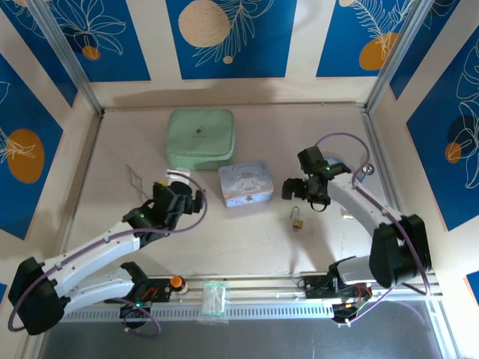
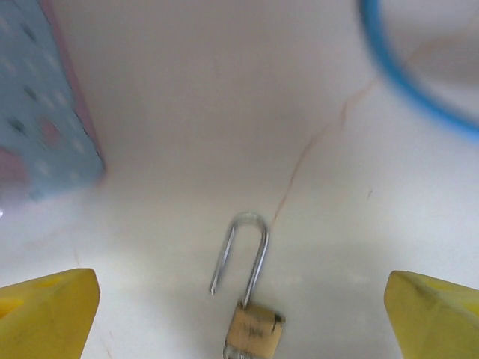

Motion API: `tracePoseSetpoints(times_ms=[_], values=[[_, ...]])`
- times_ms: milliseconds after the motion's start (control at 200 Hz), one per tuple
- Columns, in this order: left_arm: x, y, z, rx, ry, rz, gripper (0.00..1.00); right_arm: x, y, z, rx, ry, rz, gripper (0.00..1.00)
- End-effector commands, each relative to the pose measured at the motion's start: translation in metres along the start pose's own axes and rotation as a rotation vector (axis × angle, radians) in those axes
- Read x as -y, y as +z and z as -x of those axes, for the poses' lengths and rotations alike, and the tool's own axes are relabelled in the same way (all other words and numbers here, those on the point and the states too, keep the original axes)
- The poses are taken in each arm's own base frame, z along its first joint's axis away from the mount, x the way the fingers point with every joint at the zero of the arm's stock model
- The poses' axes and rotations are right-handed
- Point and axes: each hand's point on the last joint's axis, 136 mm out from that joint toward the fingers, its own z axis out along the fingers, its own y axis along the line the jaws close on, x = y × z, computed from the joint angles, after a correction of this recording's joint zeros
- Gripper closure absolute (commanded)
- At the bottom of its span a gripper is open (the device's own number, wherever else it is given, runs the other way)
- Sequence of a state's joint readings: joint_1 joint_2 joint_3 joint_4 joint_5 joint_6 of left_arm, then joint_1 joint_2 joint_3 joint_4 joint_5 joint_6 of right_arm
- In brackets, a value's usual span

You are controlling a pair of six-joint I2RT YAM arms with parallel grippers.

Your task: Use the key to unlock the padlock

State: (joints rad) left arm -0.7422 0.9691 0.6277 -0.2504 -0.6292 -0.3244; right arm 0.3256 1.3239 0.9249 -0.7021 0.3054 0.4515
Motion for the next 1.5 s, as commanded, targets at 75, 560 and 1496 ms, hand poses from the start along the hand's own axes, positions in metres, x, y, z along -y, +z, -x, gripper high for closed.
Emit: tracePoseSetpoints(times_ms=[75, 560, 1496], values=[[-0.061, 0.015, 0.009, 0.143, -0.001, 0.237, 0.0, 0.018, -0.03, 0.071, 0.506, -0.088, -0.061, 0.01], [-0.137, 0.077, -0.013, 0.299, -0.055, 0.324, 0.0, 0.062, 0.003, 0.096, 0.84, -0.043, 0.053, 0.0], [-0.12, 0.135, -0.022, 0.22, -0.067, 0.141, 0.0, 0.059, 0.044, 0.112, 0.808, -0.095, 0.087, 0.01]])
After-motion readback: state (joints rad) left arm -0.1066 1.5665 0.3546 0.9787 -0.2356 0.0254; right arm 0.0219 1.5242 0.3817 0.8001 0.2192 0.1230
